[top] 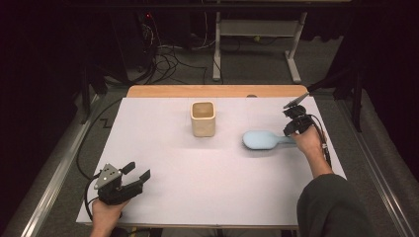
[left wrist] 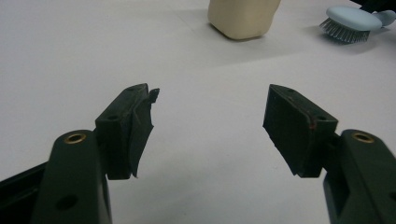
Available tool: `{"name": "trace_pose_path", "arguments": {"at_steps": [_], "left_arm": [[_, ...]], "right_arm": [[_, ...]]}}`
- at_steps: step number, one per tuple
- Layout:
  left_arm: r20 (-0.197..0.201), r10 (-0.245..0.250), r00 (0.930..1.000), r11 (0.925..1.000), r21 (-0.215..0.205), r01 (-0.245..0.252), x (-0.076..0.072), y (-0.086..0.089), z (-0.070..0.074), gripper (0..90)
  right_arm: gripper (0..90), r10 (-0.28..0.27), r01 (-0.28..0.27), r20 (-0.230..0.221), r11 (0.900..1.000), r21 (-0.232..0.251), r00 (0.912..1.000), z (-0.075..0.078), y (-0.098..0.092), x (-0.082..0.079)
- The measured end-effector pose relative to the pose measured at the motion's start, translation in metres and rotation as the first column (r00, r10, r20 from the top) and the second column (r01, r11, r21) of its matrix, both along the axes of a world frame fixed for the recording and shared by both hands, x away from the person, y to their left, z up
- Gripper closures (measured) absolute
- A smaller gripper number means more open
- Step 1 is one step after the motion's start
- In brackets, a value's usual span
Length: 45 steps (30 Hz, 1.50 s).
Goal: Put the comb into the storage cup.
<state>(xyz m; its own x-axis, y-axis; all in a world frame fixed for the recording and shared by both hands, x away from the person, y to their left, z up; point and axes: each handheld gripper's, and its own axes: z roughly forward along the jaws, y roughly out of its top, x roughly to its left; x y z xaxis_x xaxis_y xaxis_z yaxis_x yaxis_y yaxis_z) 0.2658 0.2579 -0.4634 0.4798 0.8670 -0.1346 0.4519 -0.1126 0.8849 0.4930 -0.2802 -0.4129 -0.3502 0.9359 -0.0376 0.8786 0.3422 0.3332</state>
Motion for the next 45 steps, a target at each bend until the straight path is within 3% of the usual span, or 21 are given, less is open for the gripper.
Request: {"name": "trace_pose_path", "arguments": {"at_steps": [18,27,45], "left_arm": [[0.001,0.003,1.0,1.0,0.005,-0.003,0.0,0.0,0.0,32.9],[0.007,0.008,0.9999,0.9999,-0.013,-0.008,-0.001,0.002,0.0,32.9],[0.007,0.006,1.0,0.9999,-0.011,-0.006,-0.001,0.002,0.0,32.9]], "right_arm": [[90.0,0.017,-0.017,-0.001,0.999,0.034,0.9999,0.002,-0.006,-0.016],[90.0,0.025,-0.026,0.016,0.998,0.058,0.9996,0.002,-0.006,-0.026],[90.0,0.033,-0.034,0.007,0.998,0.051,0.9994,0.001,-0.007,-0.031]]}}
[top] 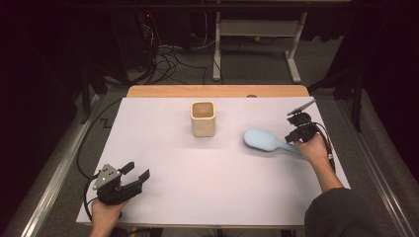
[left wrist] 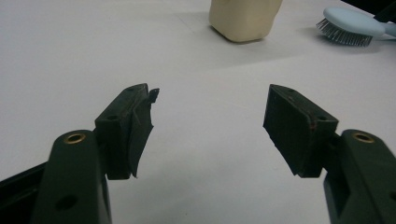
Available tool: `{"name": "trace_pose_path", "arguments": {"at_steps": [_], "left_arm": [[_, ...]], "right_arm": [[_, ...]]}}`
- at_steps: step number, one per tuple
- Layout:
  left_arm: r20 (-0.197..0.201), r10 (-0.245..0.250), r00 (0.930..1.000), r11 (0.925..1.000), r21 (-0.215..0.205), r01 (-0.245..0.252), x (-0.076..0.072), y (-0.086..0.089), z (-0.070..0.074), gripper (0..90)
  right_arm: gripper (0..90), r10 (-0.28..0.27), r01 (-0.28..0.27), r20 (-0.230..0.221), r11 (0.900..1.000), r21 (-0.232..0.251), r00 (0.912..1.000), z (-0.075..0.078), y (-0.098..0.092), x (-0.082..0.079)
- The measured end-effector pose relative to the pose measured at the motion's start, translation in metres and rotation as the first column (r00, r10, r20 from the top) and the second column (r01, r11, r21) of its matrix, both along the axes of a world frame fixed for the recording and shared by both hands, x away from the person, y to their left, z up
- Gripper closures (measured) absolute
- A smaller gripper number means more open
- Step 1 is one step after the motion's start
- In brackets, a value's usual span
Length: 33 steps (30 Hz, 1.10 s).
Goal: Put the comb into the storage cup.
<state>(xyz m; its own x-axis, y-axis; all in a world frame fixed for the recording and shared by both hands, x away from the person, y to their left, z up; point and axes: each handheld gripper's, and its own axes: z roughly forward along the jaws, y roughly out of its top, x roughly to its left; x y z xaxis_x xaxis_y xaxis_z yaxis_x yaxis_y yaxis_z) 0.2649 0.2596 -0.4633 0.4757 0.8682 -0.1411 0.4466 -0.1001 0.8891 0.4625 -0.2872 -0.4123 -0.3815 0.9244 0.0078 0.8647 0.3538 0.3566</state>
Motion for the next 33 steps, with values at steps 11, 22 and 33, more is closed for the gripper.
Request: {"name": "trace_pose_path", "arguments": {"at_steps": [11,22,33], "left_arm": [[-0.003,0.0,1.0,0.9999,-0.01,0.0,0.0,0.001,0.0,32.9],[-0.003,-0.001,1.0,1.0,-0.008,0.001,0.0,0.0,0.0,32.8],[-0.005,0.001,1.0,1.0,-0.005,-0.001,0.0,0.0,-0.001,32.8]], "right_arm": [[90.0,0.022,-0.022,-0.022,1.0,0.003,0.9995,-0.009,0.0,-0.004],[90.0,0.046,-0.045,-0.016,0.999,0.011,0.9988,-0.009,0.003,-0.015],[90.0,0.067,-0.067,-0.006,0.997,0.03,0.9977,-0.008,0.006,-0.026]]}}
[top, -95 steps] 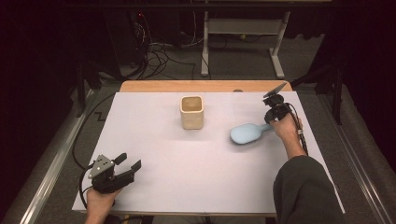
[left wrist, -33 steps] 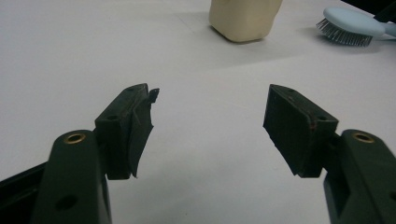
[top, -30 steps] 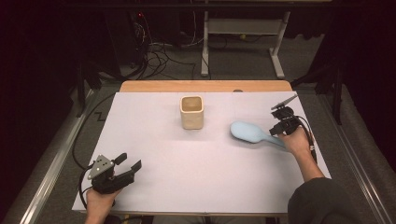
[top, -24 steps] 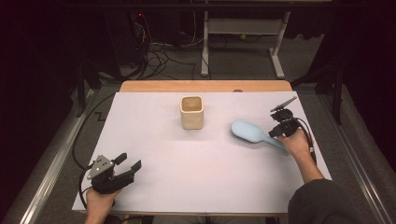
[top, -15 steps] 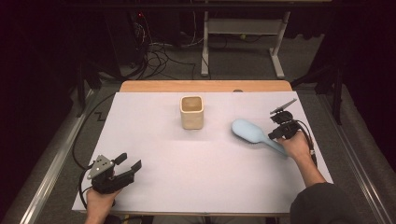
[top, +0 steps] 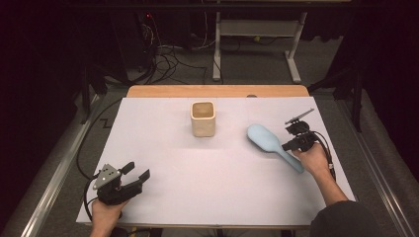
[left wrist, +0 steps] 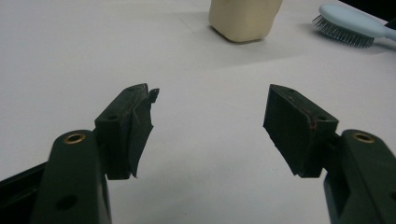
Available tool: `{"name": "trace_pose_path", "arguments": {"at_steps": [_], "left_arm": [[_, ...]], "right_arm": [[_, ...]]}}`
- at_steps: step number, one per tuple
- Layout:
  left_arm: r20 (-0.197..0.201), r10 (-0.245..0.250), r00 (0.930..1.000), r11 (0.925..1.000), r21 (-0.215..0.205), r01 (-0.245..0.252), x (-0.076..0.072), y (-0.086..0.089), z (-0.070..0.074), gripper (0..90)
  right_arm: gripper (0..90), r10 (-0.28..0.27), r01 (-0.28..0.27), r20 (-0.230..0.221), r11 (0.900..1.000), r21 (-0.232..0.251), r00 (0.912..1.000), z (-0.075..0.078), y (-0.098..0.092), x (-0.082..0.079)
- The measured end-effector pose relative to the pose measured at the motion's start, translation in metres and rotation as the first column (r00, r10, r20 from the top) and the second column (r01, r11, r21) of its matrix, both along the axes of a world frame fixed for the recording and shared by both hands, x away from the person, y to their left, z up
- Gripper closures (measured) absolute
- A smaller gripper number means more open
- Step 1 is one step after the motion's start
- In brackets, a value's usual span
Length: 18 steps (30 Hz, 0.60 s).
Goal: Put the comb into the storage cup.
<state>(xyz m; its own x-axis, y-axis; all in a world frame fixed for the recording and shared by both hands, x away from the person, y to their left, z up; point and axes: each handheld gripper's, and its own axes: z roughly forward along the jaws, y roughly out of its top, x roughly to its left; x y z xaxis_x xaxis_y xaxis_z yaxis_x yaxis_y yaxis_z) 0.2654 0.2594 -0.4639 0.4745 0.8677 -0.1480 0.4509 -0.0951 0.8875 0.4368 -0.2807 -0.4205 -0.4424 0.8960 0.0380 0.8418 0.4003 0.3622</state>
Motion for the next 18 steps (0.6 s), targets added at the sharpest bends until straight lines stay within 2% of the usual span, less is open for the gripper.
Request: {"name": "trace_pose_path", "arguments": {"at_steps": [7,18], "left_arm": [[0.0,0.001,1.0,1.0,0.001,-0.001,0.0,0.0,0.0,32.8],[0.0,0.005,1.0,1.0,-0.001,-0.005,0.0,0.0,0.0,32.8]], "right_arm": [[90.0,0.011,-0.011,0.022,1.0,0.024,0.9997,0.002,0.002,-0.006],[90.0,0.028,-0.028,0.023,0.999,0.026,0.9994,0.0,0.005,-0.014]]}}
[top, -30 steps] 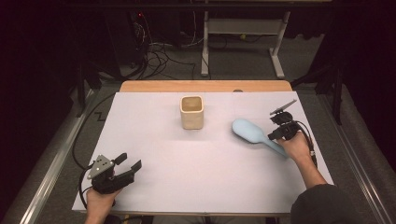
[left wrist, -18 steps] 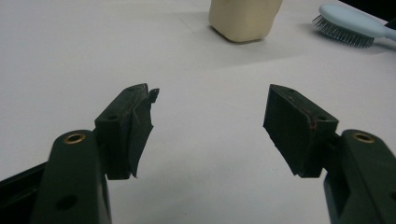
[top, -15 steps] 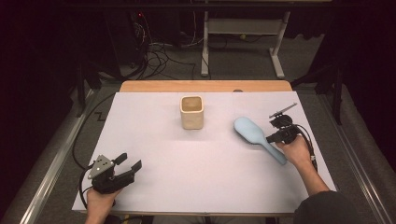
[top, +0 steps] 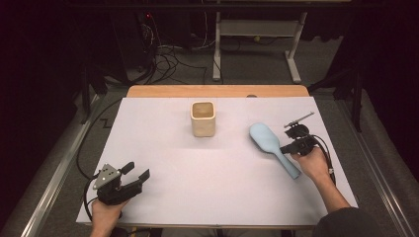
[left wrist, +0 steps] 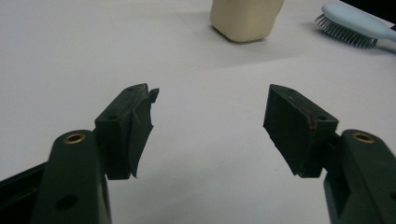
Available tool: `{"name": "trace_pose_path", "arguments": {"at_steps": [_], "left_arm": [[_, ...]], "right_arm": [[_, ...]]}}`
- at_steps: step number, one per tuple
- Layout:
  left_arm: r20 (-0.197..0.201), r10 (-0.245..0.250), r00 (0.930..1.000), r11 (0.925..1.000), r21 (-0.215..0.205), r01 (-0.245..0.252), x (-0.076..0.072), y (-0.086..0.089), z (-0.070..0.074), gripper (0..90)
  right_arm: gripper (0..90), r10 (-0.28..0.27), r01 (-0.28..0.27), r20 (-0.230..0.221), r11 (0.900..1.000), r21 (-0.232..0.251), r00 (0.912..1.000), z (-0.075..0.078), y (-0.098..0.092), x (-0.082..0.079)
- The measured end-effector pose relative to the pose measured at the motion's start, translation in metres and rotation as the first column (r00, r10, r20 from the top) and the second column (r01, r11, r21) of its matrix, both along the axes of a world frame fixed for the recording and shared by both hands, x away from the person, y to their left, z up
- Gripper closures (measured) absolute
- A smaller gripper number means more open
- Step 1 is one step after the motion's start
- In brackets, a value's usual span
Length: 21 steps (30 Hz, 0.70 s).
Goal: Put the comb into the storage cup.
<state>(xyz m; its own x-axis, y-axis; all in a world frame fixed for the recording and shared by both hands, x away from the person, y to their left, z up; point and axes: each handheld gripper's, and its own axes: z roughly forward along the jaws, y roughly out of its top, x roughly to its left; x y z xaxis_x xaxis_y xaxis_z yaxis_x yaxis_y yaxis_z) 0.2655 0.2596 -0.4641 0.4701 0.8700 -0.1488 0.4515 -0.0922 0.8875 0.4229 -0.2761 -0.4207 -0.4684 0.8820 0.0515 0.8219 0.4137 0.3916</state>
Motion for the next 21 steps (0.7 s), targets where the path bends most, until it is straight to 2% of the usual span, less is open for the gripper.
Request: {"name": "trace_pose_path", "arguments": {"at_steps": [10,21], "left_arm": [[-0.003,0.004,1.0,1.0,-0.003,-0.004,0.001,0.0,0.0,32.9],[-0.002,0.007,1.0,1.0,-0.001,-0.007,0.0,0.001,0.0,32.8]], "right_arm": [[90.0,0.01,-0.01,0.0,1.0,0.0,1.0,-0.002,0.003,-0.008],[90.0,0.022,-0.022,0.022,1.0,-0.01,0.9995,-0.002,0.004,-0.015]]}}
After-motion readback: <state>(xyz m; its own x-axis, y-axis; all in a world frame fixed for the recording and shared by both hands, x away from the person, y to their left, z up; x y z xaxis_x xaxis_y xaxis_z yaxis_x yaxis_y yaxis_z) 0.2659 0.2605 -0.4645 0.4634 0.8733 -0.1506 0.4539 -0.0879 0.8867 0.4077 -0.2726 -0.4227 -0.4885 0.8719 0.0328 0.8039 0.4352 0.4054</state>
